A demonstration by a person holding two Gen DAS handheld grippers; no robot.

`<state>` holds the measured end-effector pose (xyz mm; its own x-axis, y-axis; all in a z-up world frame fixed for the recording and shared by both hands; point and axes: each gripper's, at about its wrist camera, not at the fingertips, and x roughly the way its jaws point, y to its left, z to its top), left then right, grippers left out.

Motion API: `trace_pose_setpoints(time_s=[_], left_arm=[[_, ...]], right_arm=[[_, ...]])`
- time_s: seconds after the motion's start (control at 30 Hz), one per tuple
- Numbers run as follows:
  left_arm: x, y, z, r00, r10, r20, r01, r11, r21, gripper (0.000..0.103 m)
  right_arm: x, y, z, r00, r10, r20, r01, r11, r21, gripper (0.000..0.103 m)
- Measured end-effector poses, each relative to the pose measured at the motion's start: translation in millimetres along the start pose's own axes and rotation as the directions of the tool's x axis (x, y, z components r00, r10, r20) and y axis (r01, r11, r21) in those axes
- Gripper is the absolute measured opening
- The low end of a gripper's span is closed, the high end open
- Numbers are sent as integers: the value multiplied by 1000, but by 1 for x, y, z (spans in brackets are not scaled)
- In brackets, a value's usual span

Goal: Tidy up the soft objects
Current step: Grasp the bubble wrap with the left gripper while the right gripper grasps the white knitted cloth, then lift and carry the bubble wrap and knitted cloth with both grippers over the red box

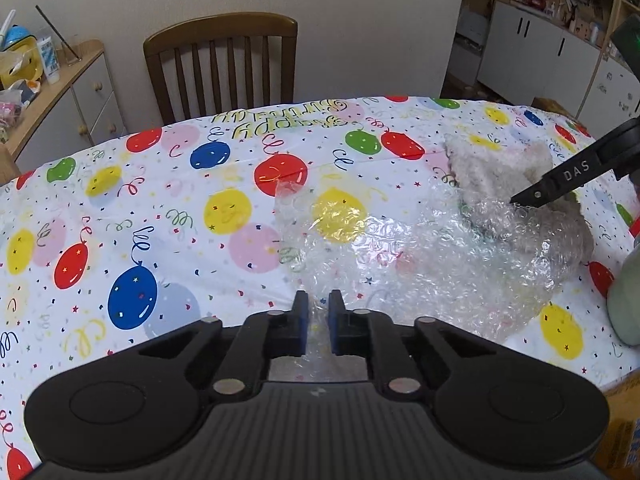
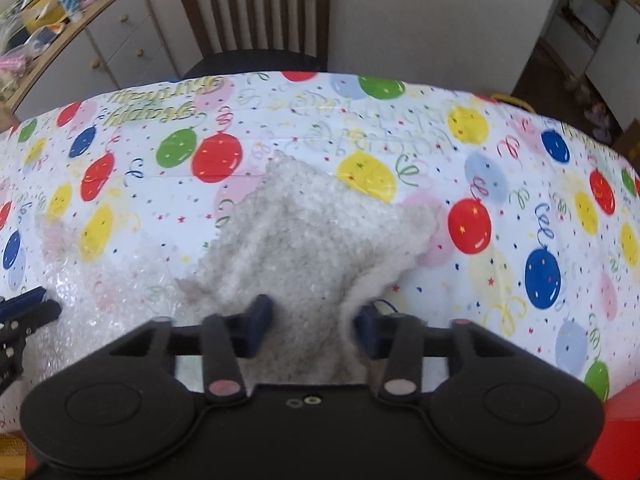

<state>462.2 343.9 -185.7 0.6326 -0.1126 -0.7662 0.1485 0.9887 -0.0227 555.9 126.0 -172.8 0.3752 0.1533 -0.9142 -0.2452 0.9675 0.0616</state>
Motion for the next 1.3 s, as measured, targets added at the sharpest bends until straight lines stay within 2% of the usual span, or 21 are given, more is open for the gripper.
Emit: trace_pose_setpoints(time_s=[0.03, 0.13, 0.37, 0.67, 0.93, 1.3], left_arm=[[-1, 0, -1, 1000, 4, 2, -4, 1000, -4, 8], [-3, 2, -3, 1000, 16, 6, -16, 1000, -15, 7], [-20, 20, -9, 997, 72, 23, -70, 994, -85, 6], [-74, 52, -16, 987, 138, 84, -116, 967, -225, 6], [-134, 63, -21, 968, 205, 147, -150, 936, -318, 6], [-219, 36, -32, 935, 264, 235, -171, 920, -354, 6]], right_arm=[[-2, 1, 0, 1000, 11, 5, -11, 1000, -6, 19], [-8, 5, -2, 1000, 14, 28, -13, 999, -32, 15], [-34, -1, 0, 995, 36, 93, -33, 999, -34, 13], [-86, -18, -9, 982, 93, 162, -89, 996, -26, 13], [-142, -36, -29, 967, 132, 220, -128, 991, -34, 14], [-214, -64, -78, 944, 169, 283, -160, 985, -58, 14]])
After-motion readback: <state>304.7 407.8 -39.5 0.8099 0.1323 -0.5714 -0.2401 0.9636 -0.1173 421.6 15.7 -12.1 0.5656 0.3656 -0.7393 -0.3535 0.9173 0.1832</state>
